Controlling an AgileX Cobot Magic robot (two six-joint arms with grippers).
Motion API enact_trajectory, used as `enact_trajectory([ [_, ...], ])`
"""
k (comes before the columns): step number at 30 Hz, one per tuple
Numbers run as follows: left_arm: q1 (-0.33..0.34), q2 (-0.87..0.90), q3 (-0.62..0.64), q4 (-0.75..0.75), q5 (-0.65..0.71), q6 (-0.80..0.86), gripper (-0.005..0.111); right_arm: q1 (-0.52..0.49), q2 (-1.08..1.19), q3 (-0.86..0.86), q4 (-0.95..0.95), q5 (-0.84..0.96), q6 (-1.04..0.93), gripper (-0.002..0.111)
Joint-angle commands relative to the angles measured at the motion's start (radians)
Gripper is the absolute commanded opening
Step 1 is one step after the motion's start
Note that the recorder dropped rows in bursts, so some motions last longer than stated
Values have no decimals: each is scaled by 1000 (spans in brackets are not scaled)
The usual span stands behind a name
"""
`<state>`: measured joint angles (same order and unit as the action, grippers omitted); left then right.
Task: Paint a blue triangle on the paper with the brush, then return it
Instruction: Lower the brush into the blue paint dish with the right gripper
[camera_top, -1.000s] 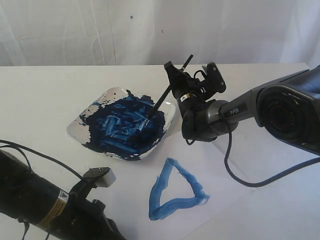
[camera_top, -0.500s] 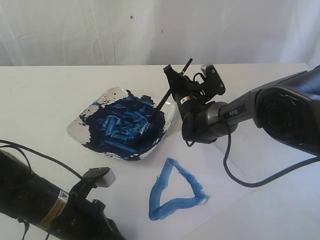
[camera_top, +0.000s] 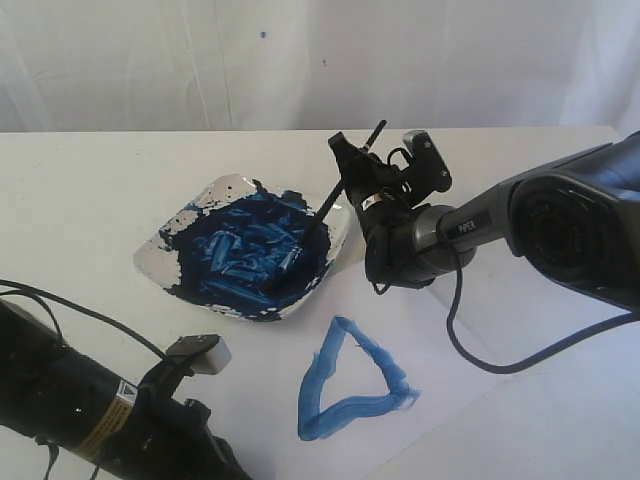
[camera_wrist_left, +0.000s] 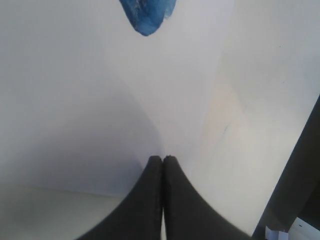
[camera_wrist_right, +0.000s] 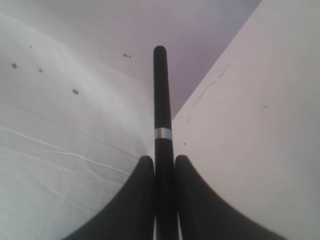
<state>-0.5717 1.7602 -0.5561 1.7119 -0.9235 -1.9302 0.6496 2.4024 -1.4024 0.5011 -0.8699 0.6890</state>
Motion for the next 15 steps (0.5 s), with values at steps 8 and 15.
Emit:
enact_trajectory([
  [8,2,-3,7,18,20,3,0,-4,-3,-3,7,46,-16,0],
  [15,2,-3,7,18,20,3,0,-4,-3,-3,48,77,-16,0],
])
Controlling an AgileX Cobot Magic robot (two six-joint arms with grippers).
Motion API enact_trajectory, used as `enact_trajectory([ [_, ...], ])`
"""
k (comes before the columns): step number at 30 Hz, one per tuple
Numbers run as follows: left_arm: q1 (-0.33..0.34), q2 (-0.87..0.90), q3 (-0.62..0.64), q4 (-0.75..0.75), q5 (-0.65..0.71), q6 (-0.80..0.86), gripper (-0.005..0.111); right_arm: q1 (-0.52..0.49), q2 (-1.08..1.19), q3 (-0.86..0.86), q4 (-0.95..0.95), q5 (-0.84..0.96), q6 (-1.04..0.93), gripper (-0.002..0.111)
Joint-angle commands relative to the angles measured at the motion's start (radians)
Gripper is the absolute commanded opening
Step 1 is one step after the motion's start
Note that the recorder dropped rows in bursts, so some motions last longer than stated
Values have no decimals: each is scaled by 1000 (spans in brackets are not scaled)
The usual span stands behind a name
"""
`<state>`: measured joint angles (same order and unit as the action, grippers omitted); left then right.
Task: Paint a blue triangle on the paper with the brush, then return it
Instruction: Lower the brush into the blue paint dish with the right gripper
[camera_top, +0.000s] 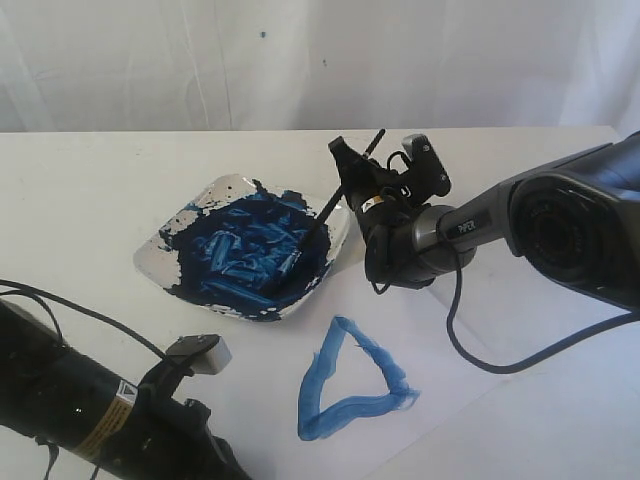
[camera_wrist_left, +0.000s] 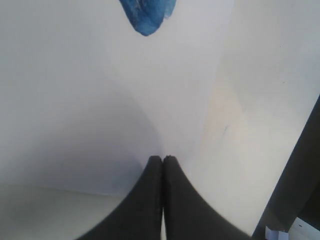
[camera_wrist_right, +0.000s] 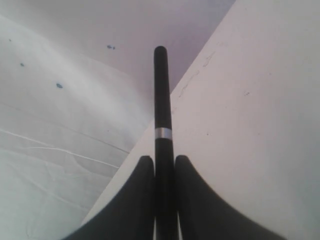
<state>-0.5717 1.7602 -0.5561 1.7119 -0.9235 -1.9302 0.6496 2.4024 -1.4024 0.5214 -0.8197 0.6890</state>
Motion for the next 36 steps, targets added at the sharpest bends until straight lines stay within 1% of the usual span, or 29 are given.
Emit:
enact_trajectory([
  [1,2,-3,7,18,20,3,0,-4,-3,-3,30,28,-16,0],
  [18,2,-3,7,18,20,3,0,-4,-7,-3,67,87,-13,0],
  [21,2,-3,7,18,20,3,0,-4,-7,-3,66,87,-13,14],
  [24,2,-3,7,18,20,3,0,-4,-9,-3,66,103,-13,32],
  [26,2,-3,7,18,20,3,0,-4,-9,-3,66,108,-9,37],
  [28,2,-3,7,18,20,3,0,-4,-17,-3,64,115,-5,40],
  [36,2,-3,7,18,20,3,0,-4,-52,-3,46,131,-19,40],
])
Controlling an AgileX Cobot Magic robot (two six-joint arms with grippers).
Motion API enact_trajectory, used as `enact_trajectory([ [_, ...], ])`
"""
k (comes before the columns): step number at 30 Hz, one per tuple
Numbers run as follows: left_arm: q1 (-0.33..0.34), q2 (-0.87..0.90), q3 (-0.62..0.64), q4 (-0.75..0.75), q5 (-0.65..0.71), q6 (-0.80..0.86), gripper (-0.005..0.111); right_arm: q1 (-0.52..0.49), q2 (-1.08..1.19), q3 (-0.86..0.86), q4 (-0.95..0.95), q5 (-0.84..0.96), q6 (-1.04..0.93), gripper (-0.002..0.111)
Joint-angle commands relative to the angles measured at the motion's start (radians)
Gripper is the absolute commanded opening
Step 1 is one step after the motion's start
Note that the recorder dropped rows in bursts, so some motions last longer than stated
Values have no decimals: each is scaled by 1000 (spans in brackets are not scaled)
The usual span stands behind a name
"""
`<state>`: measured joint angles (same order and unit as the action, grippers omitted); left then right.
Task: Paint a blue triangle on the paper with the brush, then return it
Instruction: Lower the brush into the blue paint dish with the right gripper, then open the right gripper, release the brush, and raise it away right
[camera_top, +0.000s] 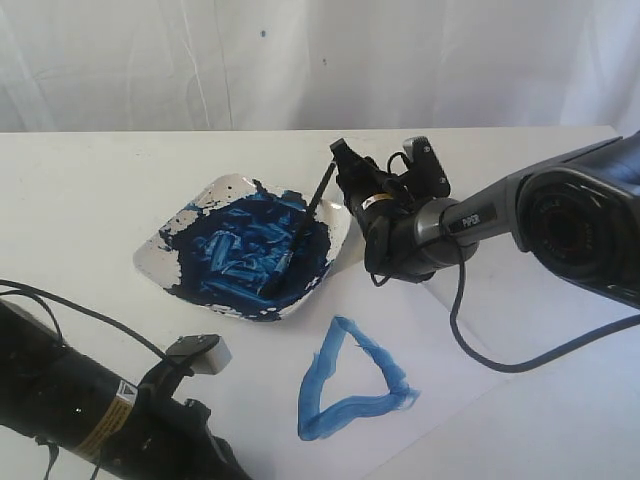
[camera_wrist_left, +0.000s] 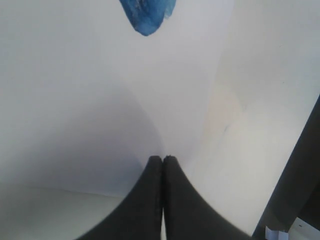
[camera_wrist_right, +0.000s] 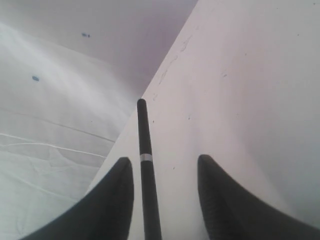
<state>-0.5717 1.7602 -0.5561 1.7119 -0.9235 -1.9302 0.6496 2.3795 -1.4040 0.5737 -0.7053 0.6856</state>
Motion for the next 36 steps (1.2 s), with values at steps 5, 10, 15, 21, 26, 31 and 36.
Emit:
enact_trajectory([
  [5,2,-3,7,18,20,3,0,-4,-74,-1,-2,67,-158,40],
  [10,2,-3,7,18,20,3,0,-4,-146,69,-2,86,-249,39],
  [15,2,-3,7,18,20,3,0,-4,-242,192,-4,82,-334,39],
  [21,2,-3,7,18,20,3,0,-4,-409,348,-8,78,-467,31],
  [26,2,-3,7,18,20,3,0,-4,-580,477,-6,78,-506,19],
  [31,2,-3,7,18,20,3,0,-4,-786,608,-6,93,-609,3],
  [36,2,-3,7,18,20,3,0,-4,-1020,711,-4,198,-692,0],
])
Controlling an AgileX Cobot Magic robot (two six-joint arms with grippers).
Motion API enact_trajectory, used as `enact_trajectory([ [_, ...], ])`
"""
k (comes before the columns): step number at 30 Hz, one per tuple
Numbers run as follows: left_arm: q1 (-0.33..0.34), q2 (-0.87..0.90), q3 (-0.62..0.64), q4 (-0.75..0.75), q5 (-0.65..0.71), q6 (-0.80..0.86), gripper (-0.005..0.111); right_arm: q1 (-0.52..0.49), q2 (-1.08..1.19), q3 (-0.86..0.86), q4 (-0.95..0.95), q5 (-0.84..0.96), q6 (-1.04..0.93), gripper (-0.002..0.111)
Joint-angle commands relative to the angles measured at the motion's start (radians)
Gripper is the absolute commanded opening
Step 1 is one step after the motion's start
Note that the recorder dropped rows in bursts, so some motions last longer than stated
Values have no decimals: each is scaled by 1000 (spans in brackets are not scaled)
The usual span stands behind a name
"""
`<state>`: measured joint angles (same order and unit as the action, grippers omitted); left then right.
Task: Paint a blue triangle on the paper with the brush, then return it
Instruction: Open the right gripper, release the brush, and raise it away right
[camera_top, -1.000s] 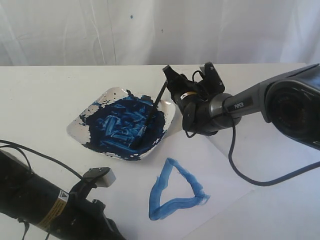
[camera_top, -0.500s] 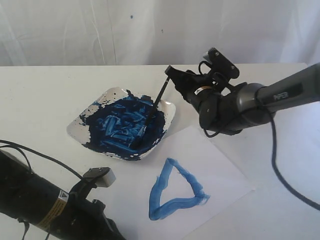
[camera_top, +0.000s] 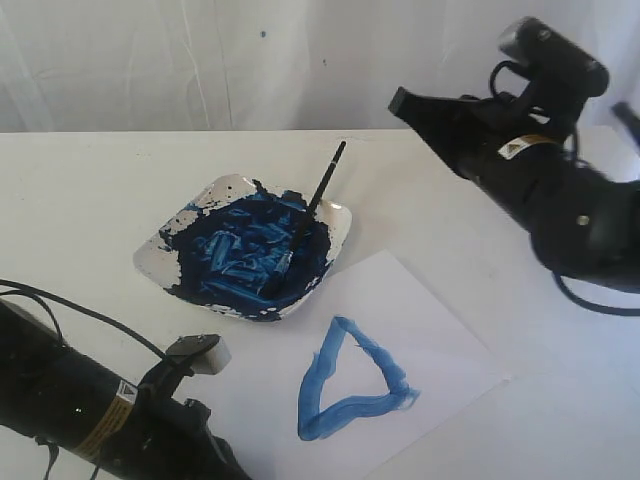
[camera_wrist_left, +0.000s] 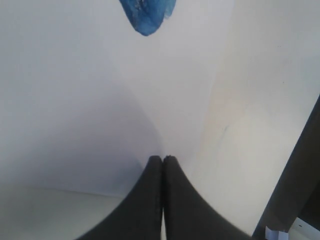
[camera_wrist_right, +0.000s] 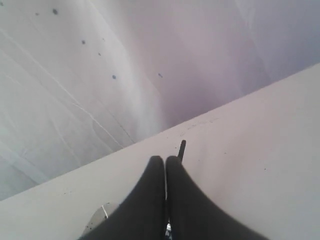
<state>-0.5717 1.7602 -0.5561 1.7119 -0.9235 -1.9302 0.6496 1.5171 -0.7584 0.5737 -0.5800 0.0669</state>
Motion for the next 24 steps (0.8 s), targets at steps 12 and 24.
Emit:
enact_trajectory([
  [12,2,-3,7,18,20,3,0,-4,-610,120,-6,522,-304,0],
  [24,2,-3,7,-3,-27,-6,0,-4,-842,120,-130,723,-559,0],
])
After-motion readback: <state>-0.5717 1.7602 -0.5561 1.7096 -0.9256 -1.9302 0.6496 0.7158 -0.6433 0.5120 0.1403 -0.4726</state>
